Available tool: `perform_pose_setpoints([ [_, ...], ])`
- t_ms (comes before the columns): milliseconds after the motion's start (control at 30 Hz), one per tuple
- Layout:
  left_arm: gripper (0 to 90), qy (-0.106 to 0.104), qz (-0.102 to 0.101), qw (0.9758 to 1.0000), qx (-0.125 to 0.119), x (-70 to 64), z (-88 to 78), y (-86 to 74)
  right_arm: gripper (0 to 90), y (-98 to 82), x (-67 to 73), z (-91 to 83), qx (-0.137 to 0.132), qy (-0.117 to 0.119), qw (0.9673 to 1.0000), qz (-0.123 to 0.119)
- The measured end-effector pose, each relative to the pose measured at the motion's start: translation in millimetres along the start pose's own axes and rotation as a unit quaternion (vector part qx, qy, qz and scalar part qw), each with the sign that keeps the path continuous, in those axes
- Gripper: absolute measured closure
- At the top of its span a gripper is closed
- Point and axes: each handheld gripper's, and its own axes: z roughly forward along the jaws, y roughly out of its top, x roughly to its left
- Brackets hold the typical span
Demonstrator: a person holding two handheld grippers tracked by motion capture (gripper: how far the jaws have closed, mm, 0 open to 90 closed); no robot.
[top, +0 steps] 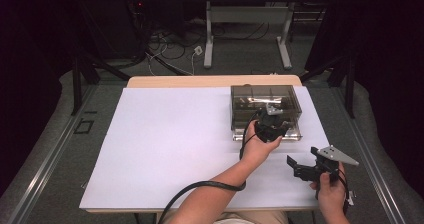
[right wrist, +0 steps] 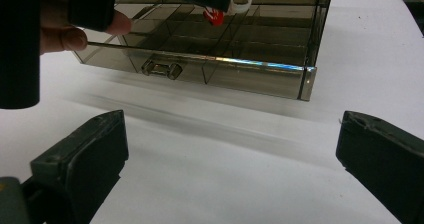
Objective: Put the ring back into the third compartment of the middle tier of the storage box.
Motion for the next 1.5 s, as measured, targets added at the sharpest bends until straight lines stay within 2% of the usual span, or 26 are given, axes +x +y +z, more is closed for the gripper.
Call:
perform_pose_setpoints([
  [33, 71.4, 0.0, 0.001, 1.0, 0.001, 0.3, 1.1, -0.1, 0.1, -0.3, -0.1, 0.8, -0.006, 0.0, 1.0, 0.0],
  [367, 71.2, 0.003, -0.01, 0.9998, 0.017, 1.8, 10.7, -3.0, 0.3, -0.2, 0.1, -0.1, 0.0, 0.0, 1.0, 0.004],
  [467, 71.2, 0.006, -0.004, 0.9996, 0.028, 2.9, 13.0, -3.7, 0.3, -0.3, 0.3, 0.2, 0.0, 0.0, 1.0, 0.004],
  [733, 70.2, 0.005, -0.011, 0.9997, 0.021, 3.6, 15.0, -4.1, 0.4, -0.1, -0.6, 0.0, 0.0, -0.003, 1.0, 0.001],
  [900, 61.3, 0.0, -0.006, 0.9998, 0.018, 3.5, 14.0, -3.8, 0.4, -0.2, 0.1, 0.1, 0.0, 0.001, 1.0, 0.004],
  [1400, 52.4, 0.002, -0.008, 0.9999, 0.011, 3.7, 4.9, -2.4, 0.4, -0.1, 0.0, 0.1, 0.0, 0.002, 1.0, 0.003],
  [1500, 51.5, 0.001, -0.009, 0.9999, 0.006, 3.8, 1.6, -3.1, 0.4, 0.2, -1.0, 0.0, -0.002, 0.002, 1.0, -0.006],
])
